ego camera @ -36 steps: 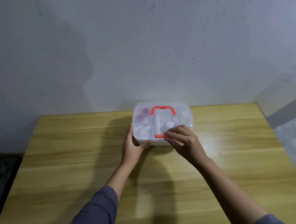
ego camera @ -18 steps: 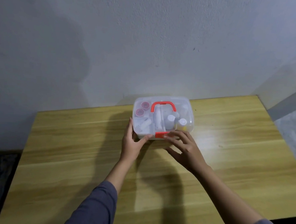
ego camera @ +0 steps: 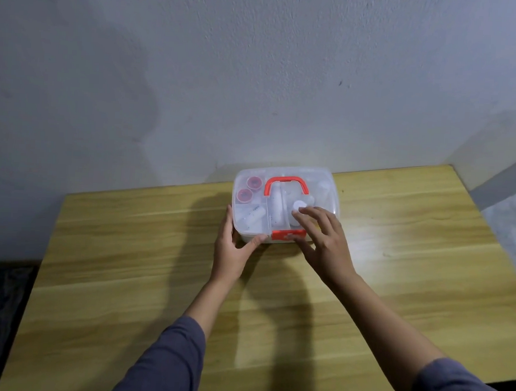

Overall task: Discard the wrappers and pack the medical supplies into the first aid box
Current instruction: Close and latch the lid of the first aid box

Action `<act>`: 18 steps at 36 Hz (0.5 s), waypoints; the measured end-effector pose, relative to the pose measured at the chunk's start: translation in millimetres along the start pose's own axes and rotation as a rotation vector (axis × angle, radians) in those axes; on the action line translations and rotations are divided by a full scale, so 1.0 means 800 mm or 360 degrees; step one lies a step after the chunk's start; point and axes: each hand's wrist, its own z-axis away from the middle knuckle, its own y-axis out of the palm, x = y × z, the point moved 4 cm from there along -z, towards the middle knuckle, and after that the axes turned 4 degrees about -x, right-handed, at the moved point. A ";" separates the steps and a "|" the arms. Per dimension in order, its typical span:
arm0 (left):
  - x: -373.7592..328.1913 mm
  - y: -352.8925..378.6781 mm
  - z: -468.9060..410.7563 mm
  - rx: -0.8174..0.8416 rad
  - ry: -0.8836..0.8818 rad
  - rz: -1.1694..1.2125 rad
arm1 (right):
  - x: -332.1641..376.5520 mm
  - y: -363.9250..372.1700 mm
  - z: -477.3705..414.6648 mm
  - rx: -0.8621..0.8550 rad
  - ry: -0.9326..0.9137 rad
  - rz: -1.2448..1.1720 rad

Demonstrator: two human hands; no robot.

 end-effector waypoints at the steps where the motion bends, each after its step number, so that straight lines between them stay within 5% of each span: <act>1: -0.001 0.000 0.001 0.0004 -0.0007 -0.0007 | 0.000 0.000 0.000 0.0001 -0.0004 0.0017; 12: -0.002 -0.004 -0.003 0.0083 -0.0073 -0.0070 | -0.008 -0.019 -0.009 0.0074 0.0203 -0.0169; 18: -0.008 -0.006 -0.007 0.0168 -0.0061 -0.0025 | -0.037 -0.028 0.004 0.0042 0.0999 -0.0548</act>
